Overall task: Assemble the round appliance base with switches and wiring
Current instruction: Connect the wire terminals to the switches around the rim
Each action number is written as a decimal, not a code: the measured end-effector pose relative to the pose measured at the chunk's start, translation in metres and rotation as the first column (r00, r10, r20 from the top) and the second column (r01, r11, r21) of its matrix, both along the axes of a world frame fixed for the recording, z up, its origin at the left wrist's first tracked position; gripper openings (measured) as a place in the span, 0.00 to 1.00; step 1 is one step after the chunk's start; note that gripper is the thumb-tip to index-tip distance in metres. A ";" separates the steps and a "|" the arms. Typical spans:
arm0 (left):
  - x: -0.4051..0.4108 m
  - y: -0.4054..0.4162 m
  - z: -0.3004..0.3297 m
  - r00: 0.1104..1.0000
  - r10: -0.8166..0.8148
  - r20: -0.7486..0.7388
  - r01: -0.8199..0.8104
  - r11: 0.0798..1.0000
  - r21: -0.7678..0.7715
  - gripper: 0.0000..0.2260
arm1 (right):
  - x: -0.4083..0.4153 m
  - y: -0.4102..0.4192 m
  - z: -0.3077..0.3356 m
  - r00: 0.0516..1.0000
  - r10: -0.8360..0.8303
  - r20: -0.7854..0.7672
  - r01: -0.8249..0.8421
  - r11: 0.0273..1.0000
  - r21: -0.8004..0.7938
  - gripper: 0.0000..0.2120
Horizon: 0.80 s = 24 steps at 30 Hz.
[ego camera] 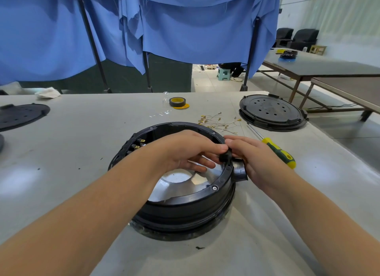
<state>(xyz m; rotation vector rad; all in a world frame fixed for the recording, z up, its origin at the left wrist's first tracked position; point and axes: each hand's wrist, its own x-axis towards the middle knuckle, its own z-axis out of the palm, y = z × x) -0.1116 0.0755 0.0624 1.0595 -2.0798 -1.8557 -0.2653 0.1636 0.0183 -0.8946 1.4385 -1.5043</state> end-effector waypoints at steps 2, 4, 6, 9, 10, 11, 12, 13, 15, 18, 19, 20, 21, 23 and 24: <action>-0.001 0.000 0.000 1.000 0.002 0.004 -0.002 1.000 0.000 0.12 | 0.001 -0.004 0.001 0.998 -0.014 0.054 0.013 1.000 0.017 0.08; -0.001 0.000 0.000 1.000 0.006 0.005 -0.006 1.000 0.009 0.11 | 0.002 -0.008 0.001 0.996 -0.020 0.089 0.017 0.999 0.044 0.09; -0.002 0.001 0.000 1.000 0.012 0.007 -0.012 1.000 0.018 0.11 | 0.003 -0.011 0.001 0.995 -0.011 0.097 0.003 0.997 0.074 0.10; -0.002 0.001 0.000 1.000 0.024 0.010 -0.024 0.999 0.026 0.10 | 0.003 -0.014 0.002 0.997 -0.025 0.079 0.017 0.995 0.095 0.10; -0.002 0.001 0.000 1.000 0.025 0.014 -0.025 0.999 0.031 0.09 | 0.004 -0.014 0.002 0.997 -0.039 0.063 0.032 0.995 0.097 0.10; -0.002 0.002 0.000 1.000 0.024 0.020 -0.025 0.999 0.036 0.09 | 0.006 -0.014 0.003 0.998 -0.056 0.043 0.051 0.994 0.097 0.11; -0.002 0.002 0.001 0.999 0.022 0.025 -0.023 0.999 0.041 0.09 | 0.007 -0.014 0.004 0.997 -0.074 0.019 0.072 0.993 0.094 0.11; -0.002 0.003 0.001 0.999 0.020 0.029 -0.021 0.999 0.047 0.09 | 0.009 -0.014 0.004 0.996 -0.090 -0.005 0.090 0.992 0.089 0.11; -0.003 0.004 0.002 0.999 0.020 0.036 -0.022 0.998 0.057 0.09 | 0.010 -0.013 0.006 0.994 -0.104 -0.025 0.105 0.991 0.086 0.11; -0.004 0.004 0.002 0.998 0.030 0.056 -0.033 0.998 0.046 0.09 | 0.010 -0.011 0.007 0.997 -0.080 -0.001 0.079 0.992 0.095 0.12; -0.004 0.004 0.002 0.998 0.029 0.060 -0.032 0.999 0.042 0.09 | 0.009 -0.009 0.007 0.998 -0.064 0.005 0.063 0.993 0.100 0.13; -0.005 0.004 0.001 0.998 0.028 0.062 -0.030 0.999 0.039 0.08 | 0.008 -0.007 0.006 0.999 -0.045 0.013 0.044 0.994 0.102 0.13; -0.005 0.004 0.001 0.998 0.027 0.063 -0.030 0.999 0.037 0.08 | 0.006 -0.005 0.005 0.999 -0.020 0.030 0.017 0.995 0.099 0.13; -0.006 0.004 0.001 0.997 0.029 0.064 -0.032 0.999 0.042 0.07 | 0.002 -0.002 0.005 0.994 0.050 0.096 -0.058 0.994 0.089 0.15; -0.006 0.004 0.001 0.997 0.028 0.065 -0.032 0.998 0.051 0.07 | 0.001 0.000 0.005 0.988 0.085 0.129 -0.097 0.991 0.088 0.17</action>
